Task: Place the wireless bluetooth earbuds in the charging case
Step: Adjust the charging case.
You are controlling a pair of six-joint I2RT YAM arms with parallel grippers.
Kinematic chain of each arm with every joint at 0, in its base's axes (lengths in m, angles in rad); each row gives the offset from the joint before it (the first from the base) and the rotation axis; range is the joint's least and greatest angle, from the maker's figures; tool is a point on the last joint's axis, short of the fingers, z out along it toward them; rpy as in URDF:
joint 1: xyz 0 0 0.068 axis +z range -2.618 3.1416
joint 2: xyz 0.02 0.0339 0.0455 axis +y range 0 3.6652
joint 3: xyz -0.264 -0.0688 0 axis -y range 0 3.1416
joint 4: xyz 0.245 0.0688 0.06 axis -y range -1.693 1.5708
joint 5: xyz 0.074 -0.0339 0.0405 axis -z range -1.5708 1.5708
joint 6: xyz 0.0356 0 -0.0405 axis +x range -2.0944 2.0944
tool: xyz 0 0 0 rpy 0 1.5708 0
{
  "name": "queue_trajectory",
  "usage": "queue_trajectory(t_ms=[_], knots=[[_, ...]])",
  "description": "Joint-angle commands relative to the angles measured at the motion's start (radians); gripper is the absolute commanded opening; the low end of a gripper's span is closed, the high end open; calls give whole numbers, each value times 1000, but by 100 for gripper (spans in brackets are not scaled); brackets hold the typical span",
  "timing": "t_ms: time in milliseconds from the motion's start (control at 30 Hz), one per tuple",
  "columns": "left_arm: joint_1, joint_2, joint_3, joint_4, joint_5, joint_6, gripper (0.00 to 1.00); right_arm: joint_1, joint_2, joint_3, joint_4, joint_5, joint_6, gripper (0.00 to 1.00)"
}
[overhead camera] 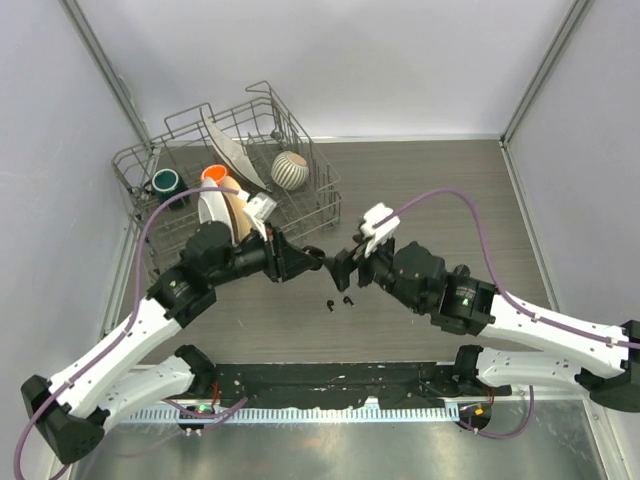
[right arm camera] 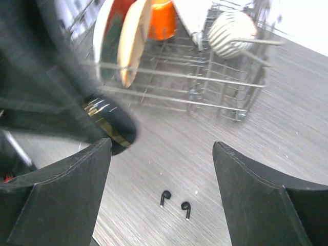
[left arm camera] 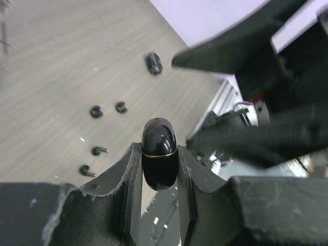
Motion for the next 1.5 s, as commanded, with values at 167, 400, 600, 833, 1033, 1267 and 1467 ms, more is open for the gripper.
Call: queue_trajectory(t_ms=[167,400,600,833,1033,1267,1467], knots=[[-4,-204,-238,477,-218,223,0,-174,-24,130,-99,-50,671,81],[-4,-204,-350,801,-186,332,2,-207,-48,79,-32,-115,1141,74],[-4,-177,-398,959,-189,296,0,-207,22,36,83,-230,1398,74],[-4,-180,-409,977,-169,283,0,-207,103,-36,269,-307,1538,73],[-4,-207,-416,951,-167,291,0,-207,100,-44,325,-281,1537,73],[-4,-214,-429,934,-190,295,0,-207,80,-65,355,-261,1567,73],[-4,-200,-424,942,-184,286,0,-207,100,-61,382,-247,1567,73]])
